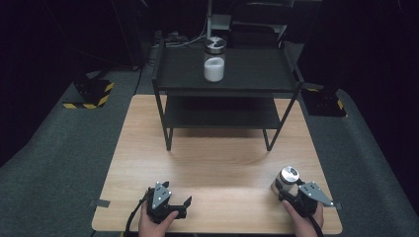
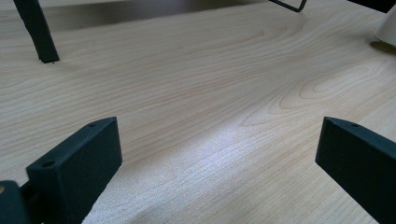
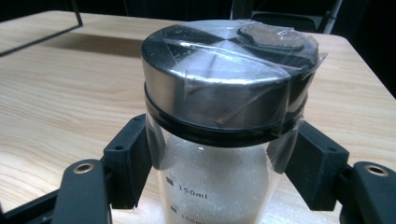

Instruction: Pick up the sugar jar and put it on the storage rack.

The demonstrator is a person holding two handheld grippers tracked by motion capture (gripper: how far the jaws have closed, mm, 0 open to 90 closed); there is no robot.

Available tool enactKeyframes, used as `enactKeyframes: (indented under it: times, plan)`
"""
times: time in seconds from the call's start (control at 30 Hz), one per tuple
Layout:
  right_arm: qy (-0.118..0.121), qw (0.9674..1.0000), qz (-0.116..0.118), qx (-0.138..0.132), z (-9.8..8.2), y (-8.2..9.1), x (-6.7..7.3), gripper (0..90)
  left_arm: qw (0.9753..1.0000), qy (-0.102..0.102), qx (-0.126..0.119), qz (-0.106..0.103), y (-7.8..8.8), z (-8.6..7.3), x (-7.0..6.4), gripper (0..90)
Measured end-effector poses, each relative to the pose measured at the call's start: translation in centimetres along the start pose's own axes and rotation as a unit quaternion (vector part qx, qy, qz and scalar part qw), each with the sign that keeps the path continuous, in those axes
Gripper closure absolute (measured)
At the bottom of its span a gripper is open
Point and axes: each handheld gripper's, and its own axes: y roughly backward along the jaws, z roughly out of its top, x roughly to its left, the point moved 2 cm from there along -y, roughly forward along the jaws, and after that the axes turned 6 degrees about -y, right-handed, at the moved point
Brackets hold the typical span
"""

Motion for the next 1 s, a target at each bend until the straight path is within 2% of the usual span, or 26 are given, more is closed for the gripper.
enactKeyframes:
  times: [0.53,0.8,1.0]
  plan:
    - [0.007,0.9994,0.021,-0.028,3.1,0.9,1.4,30.7,1.0000,-0.001,-0.002,-0.002,0.0,-0.1,0.0,0.7]
    - [0.006,0.9982,0.037,-0.046,5.6,1.4,2.1,30.7,1.0000,-0.003,-0.001,-0.001,0.0,0.0,0.0,0.7]
    - [0.010,0.9978,0.039,-0.053,7.4,1.5,2.6,30.8,1.0000,-0.003,0.000,-0.001,0.0,0.0,0.0,0.7]
